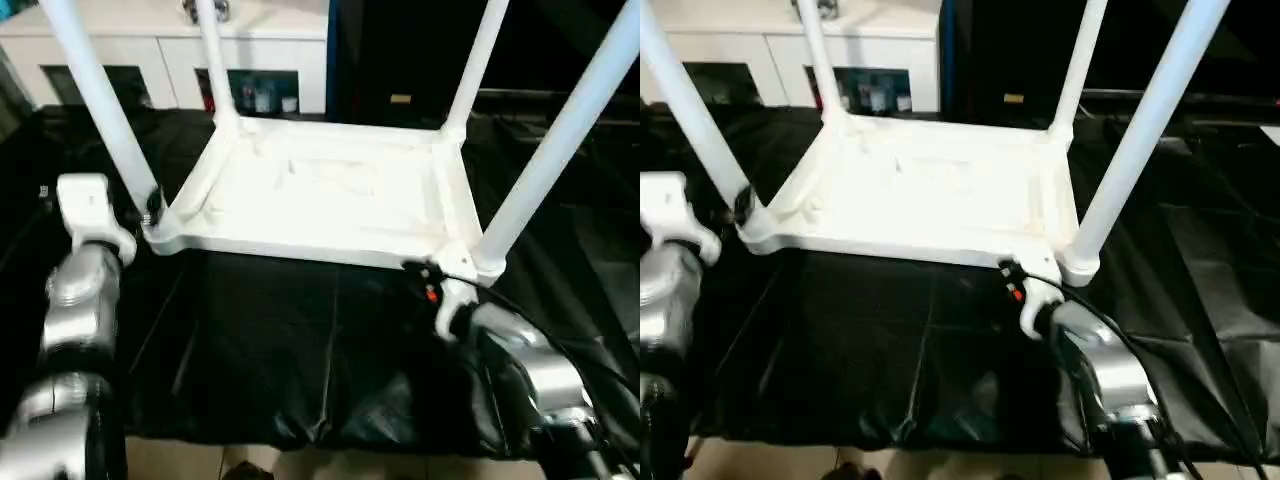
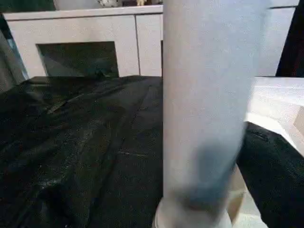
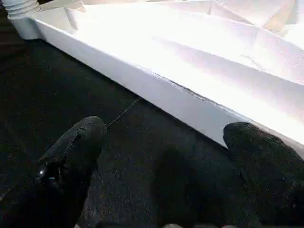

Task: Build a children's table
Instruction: Rotate table base

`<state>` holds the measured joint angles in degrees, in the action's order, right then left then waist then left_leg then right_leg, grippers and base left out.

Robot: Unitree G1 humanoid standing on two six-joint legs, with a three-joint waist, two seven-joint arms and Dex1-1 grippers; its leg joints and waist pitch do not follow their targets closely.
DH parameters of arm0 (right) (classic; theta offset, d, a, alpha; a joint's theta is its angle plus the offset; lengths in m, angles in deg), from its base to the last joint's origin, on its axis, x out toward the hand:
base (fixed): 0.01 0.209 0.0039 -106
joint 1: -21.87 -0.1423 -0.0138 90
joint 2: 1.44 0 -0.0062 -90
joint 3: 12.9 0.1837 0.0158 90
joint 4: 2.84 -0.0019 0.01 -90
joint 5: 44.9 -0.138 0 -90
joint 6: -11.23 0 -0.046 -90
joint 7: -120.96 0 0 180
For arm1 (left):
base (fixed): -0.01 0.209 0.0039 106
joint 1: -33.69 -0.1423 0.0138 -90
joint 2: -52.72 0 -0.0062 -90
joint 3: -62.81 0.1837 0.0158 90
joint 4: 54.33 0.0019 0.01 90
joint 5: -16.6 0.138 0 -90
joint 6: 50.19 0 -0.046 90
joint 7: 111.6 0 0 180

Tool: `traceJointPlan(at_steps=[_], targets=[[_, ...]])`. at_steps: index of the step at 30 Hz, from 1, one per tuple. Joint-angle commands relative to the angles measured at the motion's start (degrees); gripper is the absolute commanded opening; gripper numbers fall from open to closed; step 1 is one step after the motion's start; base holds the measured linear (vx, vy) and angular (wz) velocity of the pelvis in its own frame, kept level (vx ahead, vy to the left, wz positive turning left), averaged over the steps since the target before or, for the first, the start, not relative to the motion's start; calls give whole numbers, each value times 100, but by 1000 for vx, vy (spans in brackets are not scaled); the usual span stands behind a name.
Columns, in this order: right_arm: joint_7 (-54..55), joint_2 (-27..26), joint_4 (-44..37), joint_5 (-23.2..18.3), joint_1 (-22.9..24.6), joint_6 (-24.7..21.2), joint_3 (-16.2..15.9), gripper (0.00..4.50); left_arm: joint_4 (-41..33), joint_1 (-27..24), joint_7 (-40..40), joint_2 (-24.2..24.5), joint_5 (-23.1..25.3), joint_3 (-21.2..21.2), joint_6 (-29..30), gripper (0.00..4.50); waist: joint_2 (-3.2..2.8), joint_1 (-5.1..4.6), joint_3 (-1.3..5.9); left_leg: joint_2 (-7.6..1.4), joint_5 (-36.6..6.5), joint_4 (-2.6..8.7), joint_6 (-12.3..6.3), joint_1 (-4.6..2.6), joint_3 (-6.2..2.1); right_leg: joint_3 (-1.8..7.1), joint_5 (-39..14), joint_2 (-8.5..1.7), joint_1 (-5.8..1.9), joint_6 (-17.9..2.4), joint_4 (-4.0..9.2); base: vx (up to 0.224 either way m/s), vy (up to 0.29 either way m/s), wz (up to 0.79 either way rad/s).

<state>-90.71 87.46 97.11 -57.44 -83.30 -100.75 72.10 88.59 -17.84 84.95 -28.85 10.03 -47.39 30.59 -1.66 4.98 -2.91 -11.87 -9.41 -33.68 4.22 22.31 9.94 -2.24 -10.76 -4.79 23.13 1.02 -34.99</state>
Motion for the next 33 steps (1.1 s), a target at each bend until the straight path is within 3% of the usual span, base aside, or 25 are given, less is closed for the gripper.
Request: traceJointPlan(at_steps=[1,3,7,8,10,12,15,19,20,22,26,33], targets=[[110,-36,201,140,-174,-21,-45,445,515,337,442,74,-85,31,145,450,1,7,429,-7,-1034,358,69,-134,0,143,-277,-218,-236,-1136,322,0,0,0],[121,-51,256,138,-207,-45,-40,445,693,451,680,79,-134,42,168,450,3,11,414,-26,-1094,366,87,-128,5,144,-266,-230,-247,-1220,319,0,0,0],[129,-53,464,184,-331,-84,-50,445,1112,739,1888,96,-393,46,479,450,-3,27,407,-22,-1236,371,96,-146,22,146,-560,-249,-242,-1288,339,0,0,0],[160,-28,543,265,-376,-61,-81,445,1271,846,2718,122,-620,-33,685,450,17,30,394,-32,-1282,384,126,-154,27,151,-674,-257,-238,-1314,354,0,0,0],[175,-40,586,279,-401,-80,-88,445,1371,884,3400,189,-711,-32,894,450,0,62,378,-53,-1429,390,146,-187,36,157,-804,-259,-209,-1341,365,0,0,0],[196,-45,619,325,-414,-68,-100,445,1440,903,4027,265,-762,12,1141,450,-28,99,381,-67,-1480,404,178,-194,37,153,-827,-266,-207,-1358,363,0,0,0],[208,-54,635,353,-409,-62,-110,445,1423,894,4640,343,-829,82,1459,450,-24,130,383,-82,-1511,419,184,-181,35,147,-744,-281,-223,-1384,334,0,0,0],[183,-47,651,390,-327,-27,-147,445,1099,756,6579,502,-969,596,2524,450,-21,155,383,-90,-1398,430,163,-176,49,150,-718,-294,-227,-1435,320,0,0,0],[182,-46,649,390,-324,-29,-148,445,1077,746,6615,501,-972,615,2548,450,-29,153,382,-92,-1395,428,162,-172,53,148,-697,-288,-223,-1448,318,0,0,0],[166,-33,613,394,-268,-49,-165,445,589,518,7075,420,-1040,895,2851,450,15,145,378,-97,-1387,429,138,-162,55,148,-632,-301,-242,-1492,310,0,0,0],[180,-19,556,382,-171,-115,-145,445,-768,-65,7118,152,-1367,1313,3307,450,48,134,370,-104,-1408,427,50,-142,67,154,-728,-314,-246,-1516,333,0,0,0],[188,-5,612,447,-123,-100,-142,445,-2422,-457,6694,-437,-1912,1342,3918,450,40,94,360,-93,-1529,442,102,-150,50,157,-1117,-290,-248,-1349,378,0,0,0]])
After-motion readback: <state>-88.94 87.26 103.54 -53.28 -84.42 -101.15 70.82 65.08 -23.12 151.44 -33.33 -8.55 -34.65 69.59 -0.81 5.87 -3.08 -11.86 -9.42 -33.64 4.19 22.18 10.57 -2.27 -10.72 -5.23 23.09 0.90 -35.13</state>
